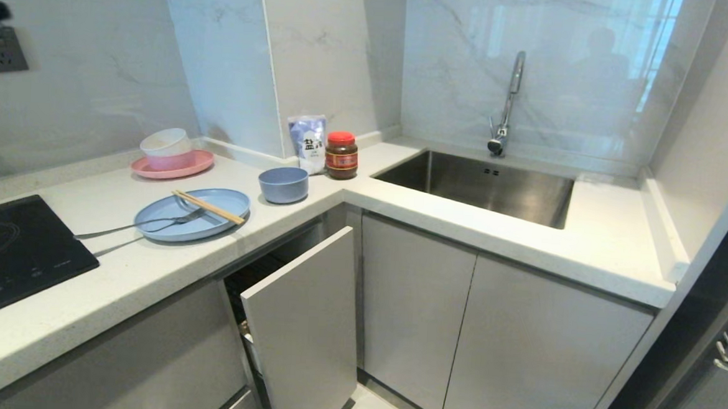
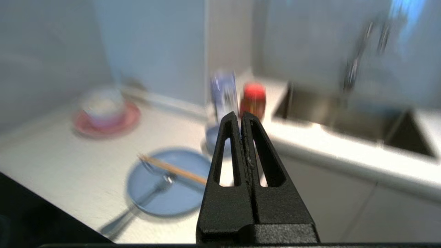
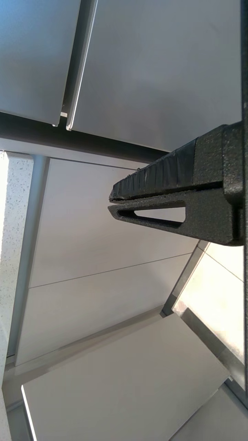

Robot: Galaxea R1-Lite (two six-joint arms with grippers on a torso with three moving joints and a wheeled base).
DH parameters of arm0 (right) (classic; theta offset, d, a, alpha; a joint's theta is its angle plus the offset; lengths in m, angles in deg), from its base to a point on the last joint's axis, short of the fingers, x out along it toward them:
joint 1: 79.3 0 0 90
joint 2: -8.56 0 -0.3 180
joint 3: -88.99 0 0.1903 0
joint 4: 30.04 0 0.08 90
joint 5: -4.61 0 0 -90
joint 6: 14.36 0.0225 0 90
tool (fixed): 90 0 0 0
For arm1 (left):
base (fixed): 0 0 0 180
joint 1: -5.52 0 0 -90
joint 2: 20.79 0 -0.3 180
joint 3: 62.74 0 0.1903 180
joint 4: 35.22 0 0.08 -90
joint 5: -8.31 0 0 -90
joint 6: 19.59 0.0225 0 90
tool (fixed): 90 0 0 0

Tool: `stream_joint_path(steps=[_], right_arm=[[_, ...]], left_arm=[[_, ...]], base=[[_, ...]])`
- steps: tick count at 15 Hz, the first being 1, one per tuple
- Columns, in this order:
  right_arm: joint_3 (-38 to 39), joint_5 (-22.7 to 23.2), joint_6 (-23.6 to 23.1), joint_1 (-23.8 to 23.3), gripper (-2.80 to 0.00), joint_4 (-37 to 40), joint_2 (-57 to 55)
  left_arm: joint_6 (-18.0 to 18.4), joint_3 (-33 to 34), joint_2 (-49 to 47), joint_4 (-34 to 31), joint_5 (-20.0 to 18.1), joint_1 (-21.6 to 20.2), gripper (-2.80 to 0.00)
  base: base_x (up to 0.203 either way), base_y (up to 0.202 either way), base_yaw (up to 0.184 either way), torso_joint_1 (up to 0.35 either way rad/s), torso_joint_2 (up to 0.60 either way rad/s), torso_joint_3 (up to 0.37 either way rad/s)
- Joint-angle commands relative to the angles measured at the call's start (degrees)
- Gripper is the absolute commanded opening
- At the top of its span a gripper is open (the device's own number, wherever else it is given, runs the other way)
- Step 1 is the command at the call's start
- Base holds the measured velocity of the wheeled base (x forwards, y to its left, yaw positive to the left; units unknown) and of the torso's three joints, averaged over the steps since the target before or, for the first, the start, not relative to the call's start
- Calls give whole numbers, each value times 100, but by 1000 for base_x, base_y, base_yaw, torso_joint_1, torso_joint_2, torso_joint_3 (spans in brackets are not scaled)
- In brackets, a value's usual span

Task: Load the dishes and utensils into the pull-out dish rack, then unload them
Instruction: Open the cupboard

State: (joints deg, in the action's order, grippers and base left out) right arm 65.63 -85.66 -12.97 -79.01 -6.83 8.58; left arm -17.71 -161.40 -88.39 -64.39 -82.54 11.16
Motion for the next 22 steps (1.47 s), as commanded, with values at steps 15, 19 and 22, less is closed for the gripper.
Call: stream_joint_path(steps=[15, 19, 22], right_arm=[[9, 0, 1, 6, -280, -2, 15], [9, 0, 1, -3, -280, -2, 24], [9, 0, 1, -2, -280, -2, 24]], left_arm=[[-11, -1449, -4726, -2171, 627, 963, -280], [-105, -1615, -5126, -2146, 872, 974, -280], [-108, -1711, -5418, -2131, 875, 981, -280]], base=[[0, 0, 0, 0, 0, 0], [0, 0, 0, 0, 0, 0], [0, 0, 0, 0, 0, 0]])
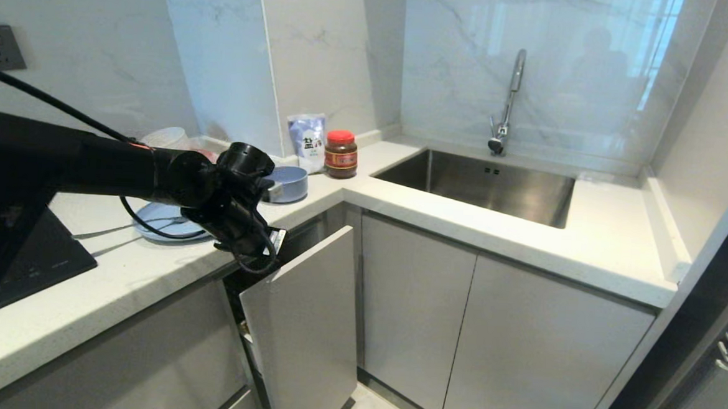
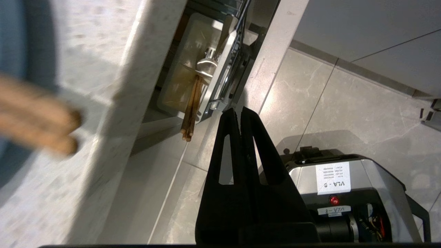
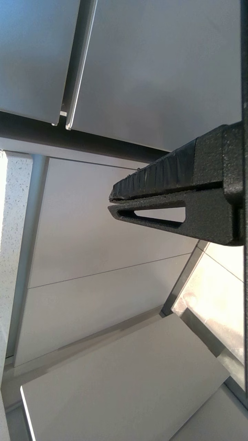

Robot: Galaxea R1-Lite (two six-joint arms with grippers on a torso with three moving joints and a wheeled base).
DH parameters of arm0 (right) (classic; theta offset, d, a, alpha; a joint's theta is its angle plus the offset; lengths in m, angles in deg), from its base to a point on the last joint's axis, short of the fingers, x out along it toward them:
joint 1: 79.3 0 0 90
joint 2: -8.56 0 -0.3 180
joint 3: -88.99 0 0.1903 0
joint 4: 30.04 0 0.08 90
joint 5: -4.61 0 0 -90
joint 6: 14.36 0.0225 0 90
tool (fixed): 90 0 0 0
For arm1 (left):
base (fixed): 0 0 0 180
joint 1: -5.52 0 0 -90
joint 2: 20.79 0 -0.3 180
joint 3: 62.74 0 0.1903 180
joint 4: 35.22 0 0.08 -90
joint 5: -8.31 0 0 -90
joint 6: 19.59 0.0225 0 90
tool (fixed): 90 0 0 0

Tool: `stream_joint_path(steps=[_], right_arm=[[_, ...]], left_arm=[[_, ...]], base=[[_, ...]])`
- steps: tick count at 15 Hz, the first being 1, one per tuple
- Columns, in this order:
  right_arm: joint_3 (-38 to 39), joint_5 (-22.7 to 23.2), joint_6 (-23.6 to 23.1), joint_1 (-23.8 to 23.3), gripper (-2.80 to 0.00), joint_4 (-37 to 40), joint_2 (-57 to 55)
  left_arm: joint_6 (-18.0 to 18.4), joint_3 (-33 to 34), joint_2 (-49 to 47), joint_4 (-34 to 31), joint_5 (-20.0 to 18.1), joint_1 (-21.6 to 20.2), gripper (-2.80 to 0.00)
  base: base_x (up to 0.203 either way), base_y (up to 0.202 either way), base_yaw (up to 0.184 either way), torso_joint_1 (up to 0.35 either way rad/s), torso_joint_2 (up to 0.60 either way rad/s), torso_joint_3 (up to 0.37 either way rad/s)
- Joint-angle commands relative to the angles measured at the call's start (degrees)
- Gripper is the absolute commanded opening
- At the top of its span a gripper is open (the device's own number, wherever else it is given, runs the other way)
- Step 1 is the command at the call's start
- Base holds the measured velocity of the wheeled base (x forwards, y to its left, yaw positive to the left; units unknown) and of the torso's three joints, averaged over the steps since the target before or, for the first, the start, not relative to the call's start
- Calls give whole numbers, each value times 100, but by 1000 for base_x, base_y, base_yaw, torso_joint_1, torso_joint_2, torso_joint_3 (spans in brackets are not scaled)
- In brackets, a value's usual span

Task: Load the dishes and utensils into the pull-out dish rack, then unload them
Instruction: Open the cupboard

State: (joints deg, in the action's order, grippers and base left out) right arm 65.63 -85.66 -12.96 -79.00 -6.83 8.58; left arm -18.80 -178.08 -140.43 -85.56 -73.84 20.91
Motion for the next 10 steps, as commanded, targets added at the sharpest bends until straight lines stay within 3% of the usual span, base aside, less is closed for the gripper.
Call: stream_joint_path(steps=[1, 3, 7, 10], right_arm=[[9, 0, 0, -2, -280, -2, 23], [9, 0, 0, 4, -280, -2, 23], [9, 0, 0, 1, -280, -2, 20], [9, 0, 0, 1, -280, -2, 24]], left_arm=[[0, -61, -280, 15, 6, 13, -280], [0, -101, -420, 52, 14, 25, -280], [-123, -199, -562, 105, 420, 25, -280], [-123, -208, -623, 105, 454, 34, -280]], base=[[0, 0, 0, 0, 0, 0], [0, 0, 0, 0, 0, 0], [0, 0, 0, 0, 0, 0], [0, 0, 0, 0, 0, 0]])
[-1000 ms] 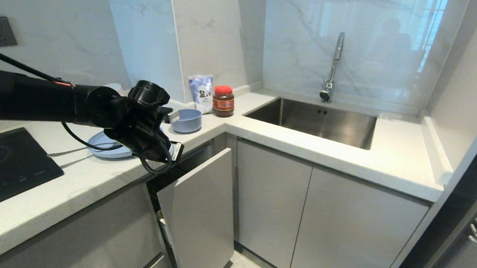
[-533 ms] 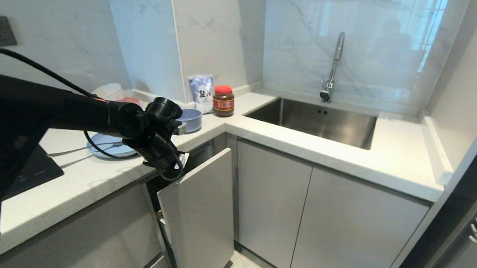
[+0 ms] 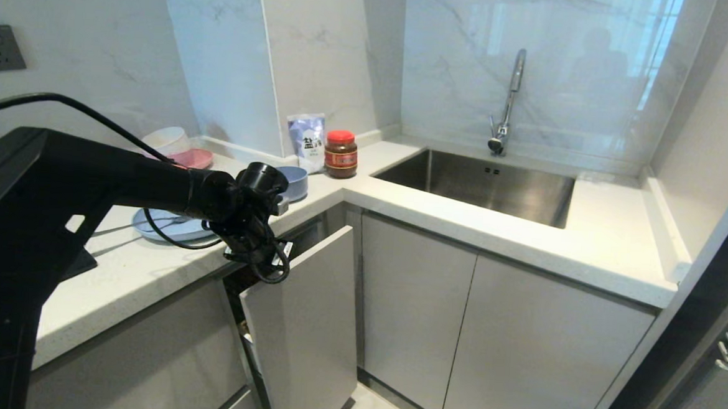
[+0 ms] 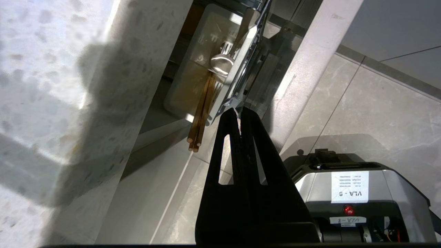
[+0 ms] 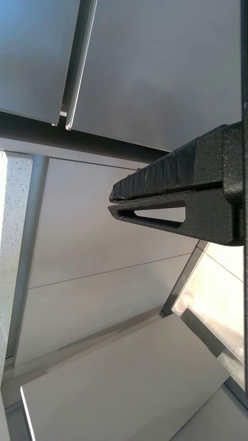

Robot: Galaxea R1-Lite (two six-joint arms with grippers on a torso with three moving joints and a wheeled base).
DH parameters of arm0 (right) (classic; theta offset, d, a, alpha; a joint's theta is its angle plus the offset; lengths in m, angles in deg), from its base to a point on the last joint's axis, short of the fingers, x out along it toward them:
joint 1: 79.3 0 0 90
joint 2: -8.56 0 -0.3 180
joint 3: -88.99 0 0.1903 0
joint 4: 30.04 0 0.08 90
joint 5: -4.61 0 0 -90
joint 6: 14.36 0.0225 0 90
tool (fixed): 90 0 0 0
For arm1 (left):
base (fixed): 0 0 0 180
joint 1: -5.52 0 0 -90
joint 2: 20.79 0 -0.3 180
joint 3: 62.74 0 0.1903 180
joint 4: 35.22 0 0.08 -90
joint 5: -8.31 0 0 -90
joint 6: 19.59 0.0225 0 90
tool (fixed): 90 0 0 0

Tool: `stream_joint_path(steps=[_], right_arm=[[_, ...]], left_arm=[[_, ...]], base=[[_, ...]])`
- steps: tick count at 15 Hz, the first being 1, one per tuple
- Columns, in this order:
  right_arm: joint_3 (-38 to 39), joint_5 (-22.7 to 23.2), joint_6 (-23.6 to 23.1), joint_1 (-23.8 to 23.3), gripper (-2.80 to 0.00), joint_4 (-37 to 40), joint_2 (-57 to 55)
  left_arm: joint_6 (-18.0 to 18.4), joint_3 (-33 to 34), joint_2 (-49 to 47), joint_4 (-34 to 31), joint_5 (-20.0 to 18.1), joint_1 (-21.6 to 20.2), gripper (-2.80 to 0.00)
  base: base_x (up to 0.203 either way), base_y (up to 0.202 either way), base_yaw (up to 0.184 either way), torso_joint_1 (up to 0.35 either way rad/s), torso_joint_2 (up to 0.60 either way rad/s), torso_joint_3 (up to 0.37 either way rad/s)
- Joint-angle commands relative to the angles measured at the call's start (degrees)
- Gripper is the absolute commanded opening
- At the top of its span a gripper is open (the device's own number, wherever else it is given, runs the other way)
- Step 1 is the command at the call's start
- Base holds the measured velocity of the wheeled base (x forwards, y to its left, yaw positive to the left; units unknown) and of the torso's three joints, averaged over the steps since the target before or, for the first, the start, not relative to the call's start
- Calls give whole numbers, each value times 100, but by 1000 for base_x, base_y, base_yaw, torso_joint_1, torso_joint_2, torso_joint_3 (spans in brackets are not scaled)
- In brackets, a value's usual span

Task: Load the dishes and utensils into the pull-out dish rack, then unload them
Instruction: Open the cupboard

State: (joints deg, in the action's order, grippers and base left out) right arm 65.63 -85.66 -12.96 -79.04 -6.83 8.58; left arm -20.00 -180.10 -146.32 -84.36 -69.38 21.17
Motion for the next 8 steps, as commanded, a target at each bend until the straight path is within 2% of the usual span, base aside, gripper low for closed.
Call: stream_joint_path(steps=[1, 8], right_arm=[[9, 0, 0, 8, -280, -2, 22], [9, 0, 0, 0, -280, -2, 24]], left_arm=[[-2, 1, -49, -21, 8, 41, -280], [-90, 61, -42, -70, 10, 251, -280]], base=[[0, 0, 0, 0, 0, 0], [0, 0, 0, 0, 0, 0]])
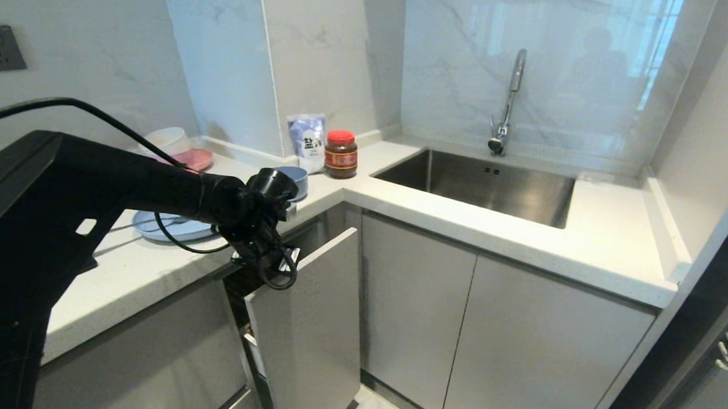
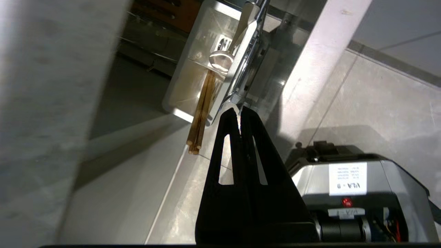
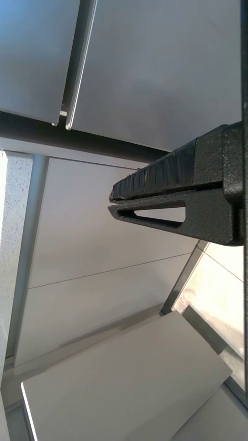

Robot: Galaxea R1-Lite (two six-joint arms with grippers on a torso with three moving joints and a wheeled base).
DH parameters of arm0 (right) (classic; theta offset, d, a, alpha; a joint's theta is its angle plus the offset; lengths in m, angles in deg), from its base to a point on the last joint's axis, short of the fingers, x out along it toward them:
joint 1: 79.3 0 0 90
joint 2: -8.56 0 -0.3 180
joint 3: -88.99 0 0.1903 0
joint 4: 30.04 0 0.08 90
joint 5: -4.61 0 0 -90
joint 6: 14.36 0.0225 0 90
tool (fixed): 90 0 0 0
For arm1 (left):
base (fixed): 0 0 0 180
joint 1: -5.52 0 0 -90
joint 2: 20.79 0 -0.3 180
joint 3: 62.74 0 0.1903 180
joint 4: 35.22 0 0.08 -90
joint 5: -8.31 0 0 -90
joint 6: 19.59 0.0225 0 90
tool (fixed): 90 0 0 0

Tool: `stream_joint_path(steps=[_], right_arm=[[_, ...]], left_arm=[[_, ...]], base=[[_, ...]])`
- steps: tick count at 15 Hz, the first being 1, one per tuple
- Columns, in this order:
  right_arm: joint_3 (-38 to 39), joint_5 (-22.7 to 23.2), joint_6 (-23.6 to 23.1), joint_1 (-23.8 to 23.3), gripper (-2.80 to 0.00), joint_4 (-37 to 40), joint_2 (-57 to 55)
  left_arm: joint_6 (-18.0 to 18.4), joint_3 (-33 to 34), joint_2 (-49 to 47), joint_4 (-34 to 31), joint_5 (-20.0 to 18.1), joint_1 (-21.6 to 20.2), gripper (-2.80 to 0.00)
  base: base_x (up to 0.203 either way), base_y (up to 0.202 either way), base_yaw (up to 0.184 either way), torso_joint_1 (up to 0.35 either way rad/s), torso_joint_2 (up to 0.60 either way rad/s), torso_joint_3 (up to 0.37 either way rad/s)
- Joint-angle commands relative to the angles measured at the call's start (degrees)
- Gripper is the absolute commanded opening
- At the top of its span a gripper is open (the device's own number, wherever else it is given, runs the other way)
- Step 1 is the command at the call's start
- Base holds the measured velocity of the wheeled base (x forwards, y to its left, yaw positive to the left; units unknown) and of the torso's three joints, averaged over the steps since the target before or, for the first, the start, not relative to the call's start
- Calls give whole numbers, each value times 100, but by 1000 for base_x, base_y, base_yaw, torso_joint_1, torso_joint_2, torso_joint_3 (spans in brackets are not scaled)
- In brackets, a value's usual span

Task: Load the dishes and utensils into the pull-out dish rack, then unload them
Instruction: Open the cupboard

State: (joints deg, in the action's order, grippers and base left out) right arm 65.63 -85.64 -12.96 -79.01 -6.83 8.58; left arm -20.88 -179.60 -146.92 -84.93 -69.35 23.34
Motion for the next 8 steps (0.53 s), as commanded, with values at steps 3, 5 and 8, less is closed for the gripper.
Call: stream_joint_path(steps=[3, 5, 8], right_arm=[[9, -1, 0, -3, -280, -2, 23], [9, -1, 0, 5, -280, -2, 19], [9, -1, 0, -3, -280, -2, 24]], left_arm=[[-91, 50, 27, -12, 5, 141, -280], [-108, 59, 26, -19, -12, 186, -280], [-117, 134, 26, -11, -44, 296, -280]], base=[[0, 0, 0, 0, 0, 0], [0, 0, 0, 0, 0, 0], [0, 0, 0, 0, 0, 0]])
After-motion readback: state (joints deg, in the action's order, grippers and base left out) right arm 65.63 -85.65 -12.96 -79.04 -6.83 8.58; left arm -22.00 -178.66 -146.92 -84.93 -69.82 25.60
